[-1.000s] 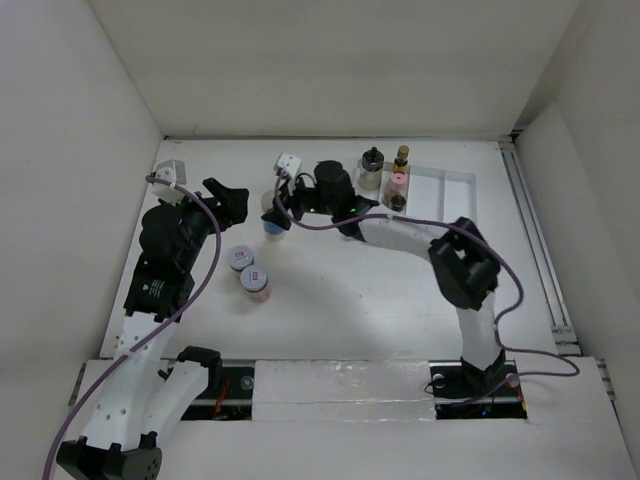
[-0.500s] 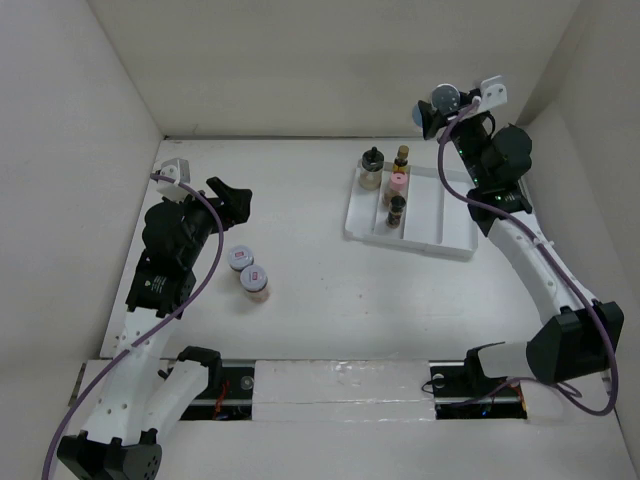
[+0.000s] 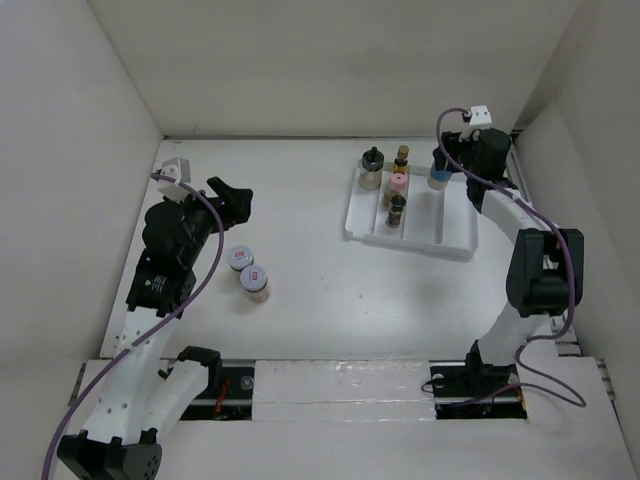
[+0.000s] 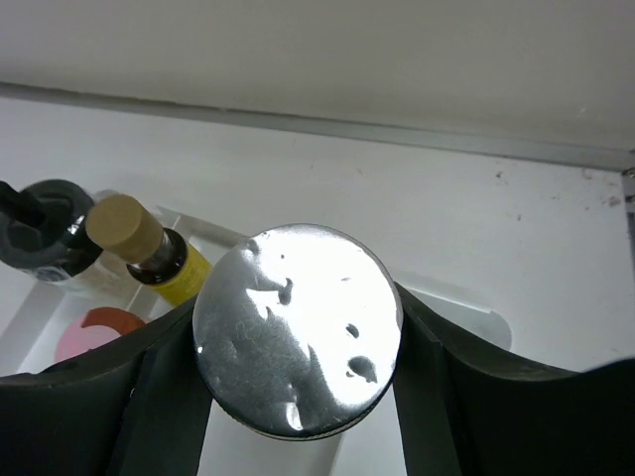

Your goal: Organize the condiment bottles

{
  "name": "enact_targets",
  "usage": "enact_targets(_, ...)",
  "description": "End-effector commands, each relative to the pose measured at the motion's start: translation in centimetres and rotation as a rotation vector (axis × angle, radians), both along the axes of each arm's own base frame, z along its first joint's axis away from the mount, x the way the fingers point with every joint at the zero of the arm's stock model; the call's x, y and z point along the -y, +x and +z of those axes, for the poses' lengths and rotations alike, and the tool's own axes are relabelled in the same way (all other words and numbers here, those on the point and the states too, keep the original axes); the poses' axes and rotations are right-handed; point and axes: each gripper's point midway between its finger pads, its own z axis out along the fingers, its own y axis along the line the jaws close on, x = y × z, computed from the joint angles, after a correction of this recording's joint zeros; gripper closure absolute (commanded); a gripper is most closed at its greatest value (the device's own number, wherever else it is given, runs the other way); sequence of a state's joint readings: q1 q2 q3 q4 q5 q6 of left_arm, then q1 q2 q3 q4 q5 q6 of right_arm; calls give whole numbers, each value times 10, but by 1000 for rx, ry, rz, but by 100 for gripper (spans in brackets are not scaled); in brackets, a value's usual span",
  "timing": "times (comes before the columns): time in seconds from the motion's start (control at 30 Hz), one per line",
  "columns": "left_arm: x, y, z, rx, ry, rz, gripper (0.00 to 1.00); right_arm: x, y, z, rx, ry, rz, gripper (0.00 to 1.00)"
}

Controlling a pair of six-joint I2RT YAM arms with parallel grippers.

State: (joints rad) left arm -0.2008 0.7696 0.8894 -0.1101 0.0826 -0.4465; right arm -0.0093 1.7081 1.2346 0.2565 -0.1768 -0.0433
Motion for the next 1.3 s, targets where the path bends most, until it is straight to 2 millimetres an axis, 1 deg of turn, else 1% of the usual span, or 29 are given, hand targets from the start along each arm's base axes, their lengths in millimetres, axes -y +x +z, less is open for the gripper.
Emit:
enact_targets(0.0, 2, 1, 10, 47, -7, -15, 23, -12, 21, 51, 158, 35, 52, 51)
enact_targets(0.03, 2, 1, 10, 47, -7, -15, 23, -12, 25, 50, 157, 35, 52, 51)
enact_targets(0.1, 2, 1, 10, 47, -7, -15, 23, -12, 32, 34, 128, 36, 52, 51)
enact_targets(0.17, 0, 2, 10, 47, -6, -4, 23, -12, 36, 28, 119, 36, 51, 51)
enact_targets(0.2, 0, 2, 10, 49, 3, -5, 23, -12, 39, 21, 112, 36, 51, 51)
enact_targets(0.27, 0, 2, 10, 49, 3, -5, 23, -10, 44, 21, 122, 34, 41, 51)
enact_targets(0.3, 0, 2, 10, 49, 3, -5, 23, -10, 46, 11, 104, 35, 41, 51)
enact_targets(0.33, 0, 2, 10, 49, 3, -5, 23, -8, 49, 17, 116, 32, 29, 51)
enact_targets(0.37, 0, 2, 10, 49, 3, -5, 23, -11, 51, 13, 117, 20, 31, 50)
enact_targets(0.4, 0, 2, 10, 49, 3, -5, 23, -9, 52, 6, 107, 9, 23, 50)
enact_targets(0.43, 1, 1, 10, 49, 2, -15, 23, -17, 53, 9, 119, 10, 37, 48)
enact_targets(0.47, 1, 1, 10, 49, 2, -16, 23, -22, 56, 5, 116, -3, 40, 48)
enact_targets(0.57, 1, 1, 10, 49, 2, -16, 23, -23, 58, -2, 106, -16, 24, 42)
enact_targets(0.6, 1, 1, 10, 49, 2, -16, 23, -29, 58, -7, 97, -16, 34, 36)
enact_targets(0.7, 1, 1, 10, 49, 2, -16, 23, -27, 56, -17, 77, -18, 24, 29)
enact_targets(0.73, 2, 3, 7, 39, 4, -16, 23, -25, 54, -21, 68, -21, 14, 23)
enact_targets(0.83, 2, 3, 7, 39, 4, -16, 23, -23, 48, -11, 83, -22, 4, 13)
enact_targets(0.87, 2, 3, 7, 39, 4, -16, 23, -21, 42, 5, 108, -22, -8, 13)
enact_targets(0.9, 2, 3, 7, 39, 4, -16, 23, -24, 40, 18, 132, -22, -11, 11)
enact_targets(0.97, 2, 3, 7, 39, 4, -16, 23, -19, 30, 31, 151, -24, -34, 9)
enact_targets(1.0, 2, 3, 7, 39, 4, -16, 23, -19, 22, 59, 203, -21, -35, 7)
enact_targets(1.03, 2, 3, 7, 39, 4, -16, 23, -23, 14, 64, 210, -28, -25, 7)
enact_targets(1.07, 1, 2, 10, 47, 2, -16, 23, -22, 7, 69, 217, -28, -25, 7)
enact_targets(1.1, 1, 2, 10, 48, 2, -16, 23, -33, -7, 93, 263, -21, 4, 11)
enact_targets(1.13, 1, 2, 10, 48, 2, -16, 23, -55, -16, 99, 276, -12, 72, 15)
enact_targets(1.17, 0, 2, 10, 48, 3, -6, 23, -70, -24, 104, 286, -6, 118, 22)
enact_targets(1.2, 0, 2, 10, 48, 3, -6, 23, -88, -33, 103, 285, 0, 170, 46)
enact_targets(1.23, 0, 2, 7, 39, 5, -6, 23, -106, -40, 104, 287, 6, 217, 60)
enact_targets(1.27, -3, 3, 7, 39, 7, 12, 23, -134, -50, 102, 290, 16, 310, 68)
